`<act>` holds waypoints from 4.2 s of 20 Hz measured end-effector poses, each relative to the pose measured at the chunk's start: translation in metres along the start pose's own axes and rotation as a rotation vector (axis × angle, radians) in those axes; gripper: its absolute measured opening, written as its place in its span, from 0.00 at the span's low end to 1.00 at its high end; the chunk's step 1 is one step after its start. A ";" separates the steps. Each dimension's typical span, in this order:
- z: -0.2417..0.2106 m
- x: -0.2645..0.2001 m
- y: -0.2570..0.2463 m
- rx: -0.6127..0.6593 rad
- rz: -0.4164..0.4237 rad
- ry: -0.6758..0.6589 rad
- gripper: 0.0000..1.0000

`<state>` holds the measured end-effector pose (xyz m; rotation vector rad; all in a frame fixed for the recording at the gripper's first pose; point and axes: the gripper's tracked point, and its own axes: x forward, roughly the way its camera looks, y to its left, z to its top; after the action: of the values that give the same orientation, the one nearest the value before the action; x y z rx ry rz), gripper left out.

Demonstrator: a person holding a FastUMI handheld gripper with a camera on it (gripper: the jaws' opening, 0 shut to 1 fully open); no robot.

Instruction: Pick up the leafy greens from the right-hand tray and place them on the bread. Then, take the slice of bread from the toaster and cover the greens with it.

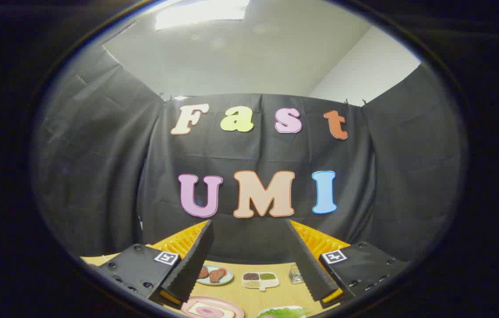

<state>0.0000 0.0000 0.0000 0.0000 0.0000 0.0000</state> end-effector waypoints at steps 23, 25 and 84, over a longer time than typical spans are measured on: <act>-0.026 0.004 -0.031 0.029 -0.033 0.052 1.00; -0.032 0.005 -0.039 0.031 -0.036 0.064 1.00; -0.469 -0.064 -0.140 -0.412 0.830 1.266 1.00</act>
<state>-0.0636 -0.1397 -0.4687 -0.4116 1.2661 0.8300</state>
